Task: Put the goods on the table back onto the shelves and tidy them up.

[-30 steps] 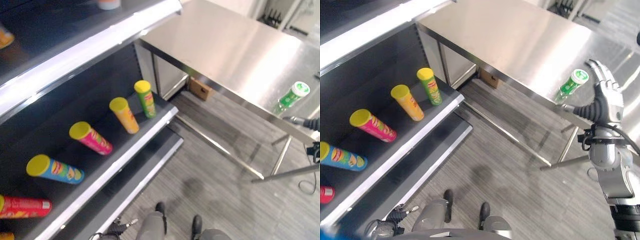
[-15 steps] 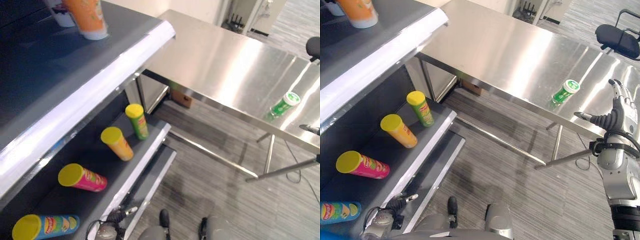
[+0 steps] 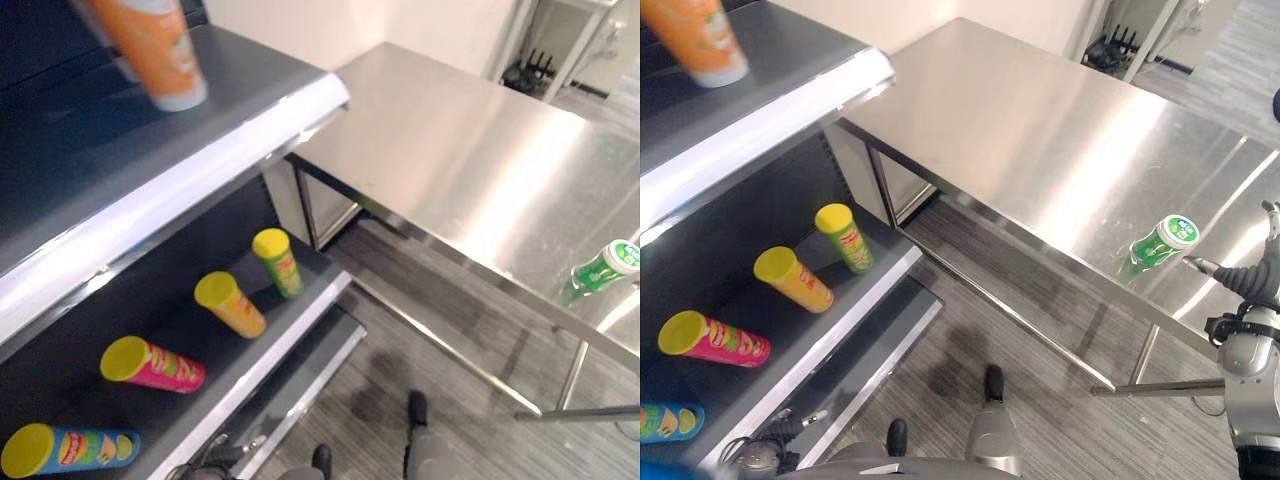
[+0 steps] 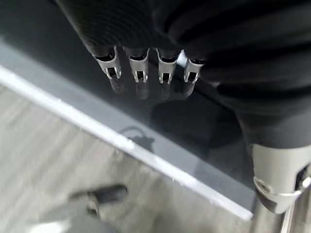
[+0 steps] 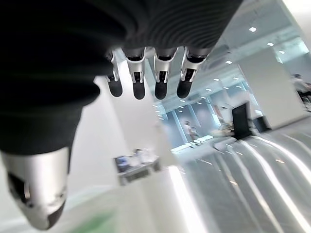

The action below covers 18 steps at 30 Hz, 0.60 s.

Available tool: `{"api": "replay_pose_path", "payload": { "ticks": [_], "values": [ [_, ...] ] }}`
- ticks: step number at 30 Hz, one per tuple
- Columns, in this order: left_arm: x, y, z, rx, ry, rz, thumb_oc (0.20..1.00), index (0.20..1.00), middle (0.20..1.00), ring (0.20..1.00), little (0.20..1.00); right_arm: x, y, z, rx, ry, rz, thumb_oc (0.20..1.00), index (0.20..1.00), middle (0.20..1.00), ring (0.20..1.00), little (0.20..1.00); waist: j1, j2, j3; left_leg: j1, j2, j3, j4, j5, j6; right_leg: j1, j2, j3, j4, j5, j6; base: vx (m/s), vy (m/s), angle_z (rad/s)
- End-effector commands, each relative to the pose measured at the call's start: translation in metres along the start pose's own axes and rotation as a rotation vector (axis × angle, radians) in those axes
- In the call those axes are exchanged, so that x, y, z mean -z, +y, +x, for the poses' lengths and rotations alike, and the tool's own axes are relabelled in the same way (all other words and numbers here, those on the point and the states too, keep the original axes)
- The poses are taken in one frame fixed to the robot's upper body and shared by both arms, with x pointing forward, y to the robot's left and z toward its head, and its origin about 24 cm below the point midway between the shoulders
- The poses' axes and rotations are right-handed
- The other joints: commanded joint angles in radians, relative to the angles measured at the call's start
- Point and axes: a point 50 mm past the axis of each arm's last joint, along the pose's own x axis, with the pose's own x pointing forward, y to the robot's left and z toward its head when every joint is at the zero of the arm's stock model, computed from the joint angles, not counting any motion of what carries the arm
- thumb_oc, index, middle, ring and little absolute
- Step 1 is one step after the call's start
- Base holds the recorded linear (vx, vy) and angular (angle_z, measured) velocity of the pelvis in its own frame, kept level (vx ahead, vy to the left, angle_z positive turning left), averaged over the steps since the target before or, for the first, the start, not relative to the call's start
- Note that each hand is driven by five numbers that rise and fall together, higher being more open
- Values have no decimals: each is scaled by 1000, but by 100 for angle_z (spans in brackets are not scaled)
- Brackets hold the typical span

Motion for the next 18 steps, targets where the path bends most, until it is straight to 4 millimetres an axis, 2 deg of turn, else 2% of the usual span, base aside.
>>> {"api": "replay_pose_path", "payload": {
  "ticks": [1, 9, 14, 18],
  "values": [
    [-21, 28, 6, -71, -61, 32, 1000, 1000, 1000, 1000, 1000, -18, -36, 20, 120, -88, 22, 1000, 1000, 1000, 1000, 1000, 3, -33, -9, -71, -16, 39, 52, -35, 6, -11, -71, 23, 105, -131, 94, 83, -224, 14],
    [-16, 19, 4, -38, -54, 22, 1000, 1000, 1000, 1000, 1000, -24, -31, 19, 74, -110, 110, 1000, 1000, 1000, 1000, 1000, 4, -1, -31, -59, 34, 30, 33, -21, -22, 26, -34, -8, 99, -186, 61, 56, -93, 15],
    [-11, 19, 3, -41, -39, 23, 1000, 1000, 1000, 1000, 1000, -34, -41, 17, 136, -162, 139, 1000, 1000, 1000, 1000, 1000, 2, 12, -35, -50, 42, 37, 17, -15, -28, 42, -30, -16, 95, -197, 57, 36, 0, 3],
    [-10, 16, 3, -31, -36, 24, 1000, 1000, 1000, 1000, 1000, -47, -42, 11, 140, -217, 251, 1000, 1000, 1000, 1000, 1000, 1, 16, -35, -44, 42, 40, 6, -12, -27, 50, -31, -21, 93, -199, 57, 9, 6, 0]
  ]
}}
